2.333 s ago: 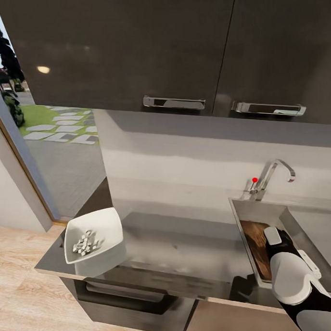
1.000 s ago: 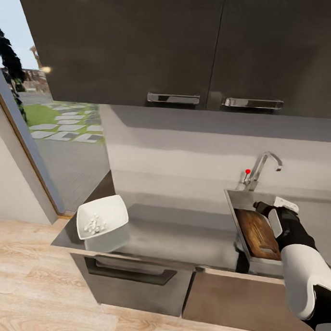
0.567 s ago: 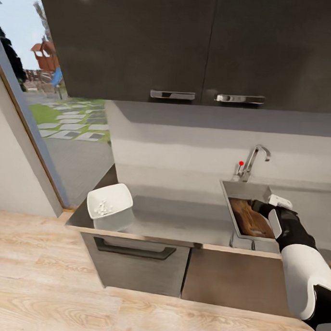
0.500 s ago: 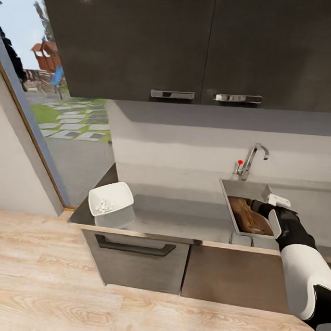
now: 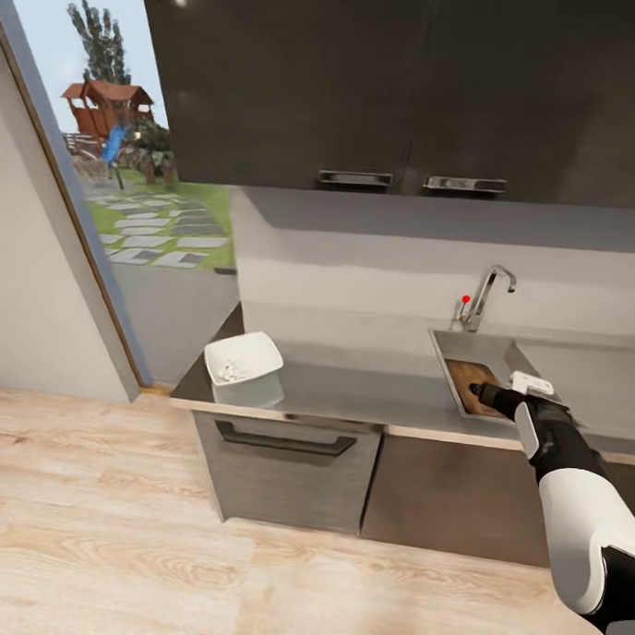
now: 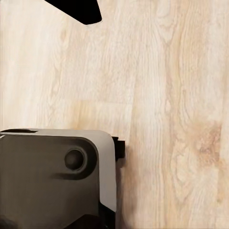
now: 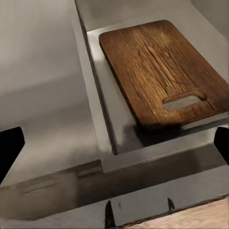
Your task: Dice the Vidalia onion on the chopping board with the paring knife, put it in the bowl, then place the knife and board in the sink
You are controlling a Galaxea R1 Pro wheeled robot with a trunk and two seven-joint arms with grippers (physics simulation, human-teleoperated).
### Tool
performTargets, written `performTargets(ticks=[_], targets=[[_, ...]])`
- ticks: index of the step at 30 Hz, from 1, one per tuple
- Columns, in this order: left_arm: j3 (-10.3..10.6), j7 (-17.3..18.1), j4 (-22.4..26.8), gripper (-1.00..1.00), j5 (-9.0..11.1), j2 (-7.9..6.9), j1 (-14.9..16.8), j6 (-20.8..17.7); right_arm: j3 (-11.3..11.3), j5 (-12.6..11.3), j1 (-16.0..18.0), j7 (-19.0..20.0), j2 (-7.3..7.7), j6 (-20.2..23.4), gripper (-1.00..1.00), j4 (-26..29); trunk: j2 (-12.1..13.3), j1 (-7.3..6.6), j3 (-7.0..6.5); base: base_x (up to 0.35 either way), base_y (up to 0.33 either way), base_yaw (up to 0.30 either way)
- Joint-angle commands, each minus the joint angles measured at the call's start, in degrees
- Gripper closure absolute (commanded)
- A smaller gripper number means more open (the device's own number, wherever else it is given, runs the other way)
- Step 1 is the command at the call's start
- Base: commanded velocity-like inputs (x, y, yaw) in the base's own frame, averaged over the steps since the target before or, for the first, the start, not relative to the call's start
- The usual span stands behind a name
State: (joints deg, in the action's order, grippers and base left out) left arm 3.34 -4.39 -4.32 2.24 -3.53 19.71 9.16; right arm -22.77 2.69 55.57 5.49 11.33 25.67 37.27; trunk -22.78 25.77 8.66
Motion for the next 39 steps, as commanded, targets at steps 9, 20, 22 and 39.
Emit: performTargets(ticks=[9, 20, 22, 39], targets=[[0.36, -0.09, -0.25, -1.0, 0.22, 0.04, 0.09, 0.42, -0.32, 0.39, 0.07, 0.32, -0.08, 0.25, -1.0, 0.01, -0.14, 0.01, 0.13, -0.258, 0.223, 0.0], [0.36, -0.09, -0.25, -1.0, 0.22, 0.1, 0.12, 0.42, -0.32, 0.39, 0.07, 0.23, -0.08, 0.17, -1.0, -0.11, -0.14, 0.01, 0.13, -0.291, 0.146, 0.0], [0.36, -0.09, -0.25, -1.0, 0.22, 0.1, 0.14, 0.42, -0.3, 0.39, 0.07, 0.13, -0.11, 0.13, -1.0, -0.19, -0.14, 0.01, 0.13, -0.332, 0.012, 0.0], [0.36, -0.09, -0.22, -1.0, 0.22, 0.17, 0.12, 0.42, -0.26, 0.42, 0.07, 0.2, -0.34, -0.47, -1.0, -2.57, -0.14, 0.01, 0.13, -0.26, 0.001, 0.0]])
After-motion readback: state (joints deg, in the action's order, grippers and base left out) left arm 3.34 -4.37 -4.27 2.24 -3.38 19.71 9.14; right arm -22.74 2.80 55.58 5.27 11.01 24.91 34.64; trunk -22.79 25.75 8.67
